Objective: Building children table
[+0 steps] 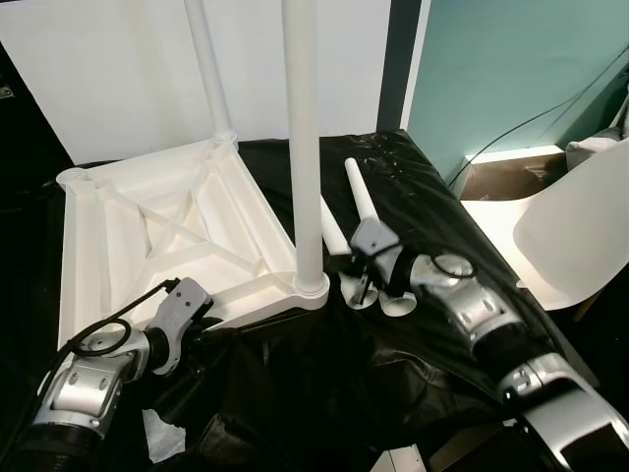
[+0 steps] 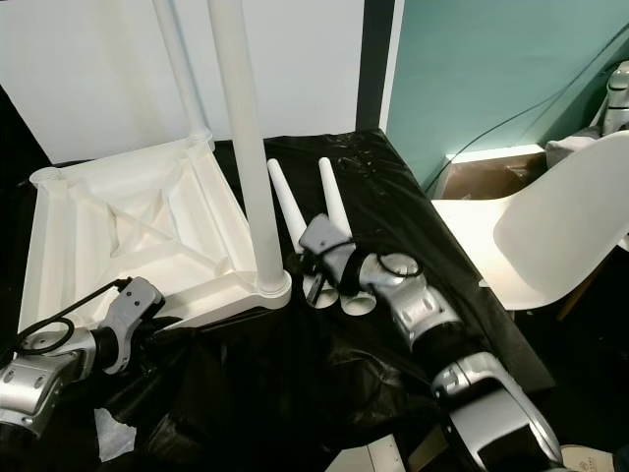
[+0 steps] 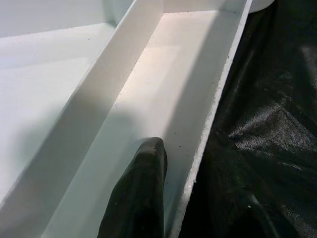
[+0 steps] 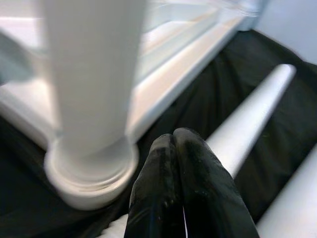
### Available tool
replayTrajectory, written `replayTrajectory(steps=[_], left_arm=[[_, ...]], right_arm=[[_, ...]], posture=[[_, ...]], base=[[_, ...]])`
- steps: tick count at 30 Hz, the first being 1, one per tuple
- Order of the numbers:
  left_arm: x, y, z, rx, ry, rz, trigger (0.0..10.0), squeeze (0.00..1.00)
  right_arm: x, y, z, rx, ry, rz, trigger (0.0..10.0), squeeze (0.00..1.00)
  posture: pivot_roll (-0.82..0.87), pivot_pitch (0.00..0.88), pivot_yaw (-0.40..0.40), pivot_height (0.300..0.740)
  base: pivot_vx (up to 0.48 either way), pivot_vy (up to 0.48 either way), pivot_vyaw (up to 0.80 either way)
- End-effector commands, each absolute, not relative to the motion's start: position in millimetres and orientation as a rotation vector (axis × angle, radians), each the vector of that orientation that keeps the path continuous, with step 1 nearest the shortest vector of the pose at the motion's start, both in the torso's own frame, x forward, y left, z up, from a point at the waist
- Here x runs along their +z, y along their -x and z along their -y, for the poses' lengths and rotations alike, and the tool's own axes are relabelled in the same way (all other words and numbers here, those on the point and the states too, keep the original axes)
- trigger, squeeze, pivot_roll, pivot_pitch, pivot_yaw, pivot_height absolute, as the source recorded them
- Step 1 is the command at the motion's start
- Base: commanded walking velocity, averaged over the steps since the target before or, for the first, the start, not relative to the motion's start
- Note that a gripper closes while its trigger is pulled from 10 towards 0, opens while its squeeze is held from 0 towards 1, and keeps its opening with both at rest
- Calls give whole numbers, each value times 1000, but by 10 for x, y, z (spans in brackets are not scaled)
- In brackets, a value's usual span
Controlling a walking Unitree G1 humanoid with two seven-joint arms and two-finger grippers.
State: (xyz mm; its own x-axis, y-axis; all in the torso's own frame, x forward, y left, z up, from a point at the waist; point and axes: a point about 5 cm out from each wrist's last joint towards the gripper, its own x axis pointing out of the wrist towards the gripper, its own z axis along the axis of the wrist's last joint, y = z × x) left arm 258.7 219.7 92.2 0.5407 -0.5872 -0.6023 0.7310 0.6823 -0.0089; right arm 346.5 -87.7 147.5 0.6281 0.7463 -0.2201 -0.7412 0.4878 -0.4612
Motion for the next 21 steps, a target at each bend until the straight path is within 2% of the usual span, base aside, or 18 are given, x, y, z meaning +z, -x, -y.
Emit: replayTrajectory(steps=[1,7,11,12,14,15,16,17,21], left_arm=[[575,-2478,-2354,-454,-284,-738,0,0],[558,-2423,-2303,-388,-245,-720,0,0],[610,-2507,-2290,-337,-257,-647,0,0],[656,-2534,-2289,-342,-244,-627,3529,0],[670,-2539,-2287,-348,-241,-621,3529,0],[689,-2543,-2281,-359,-242,-613,7059,0],[700,-2544,-2277,-366,-245,-608,7059,0],[713,-2547,-2271,-381,-247,-600,10000,0],[744,-2557,-2274,-391,-250,-589,10000,0]], right_arm=[[1457,-3485,872,888,559,9,10000,0],[1452,-3504,853,884,546,19,10000,0],[1442,-3431,805,920,537,23,10000,0],[1418,-3366,798,942,545,16,10000,0],[1413,-3343,797,949,548,14,10000,0],[1405,-3310,795,960,549,14,10000,0],[1400,-3291,793,966,550,14,10000,0],[1396,-3259,789,975,550,13,10000,0],[1386,-3179,780,1005,552,9,10000,0]], posture=[[61,0,-7,740],[65,0,-4,740],[71,0,-8,740],[67,0,-8,740],[67,0,-8,740],[60,0,-7,740],[60,0,-7,740],[60,0,-7,740],[60,0,-7,740]], base=[[0,0,0],[0,0,0],[0,0,0],[0,0,0],[0,0,0],[0,0,0],[0,0,0],[0,0,0],[0,0,0]])
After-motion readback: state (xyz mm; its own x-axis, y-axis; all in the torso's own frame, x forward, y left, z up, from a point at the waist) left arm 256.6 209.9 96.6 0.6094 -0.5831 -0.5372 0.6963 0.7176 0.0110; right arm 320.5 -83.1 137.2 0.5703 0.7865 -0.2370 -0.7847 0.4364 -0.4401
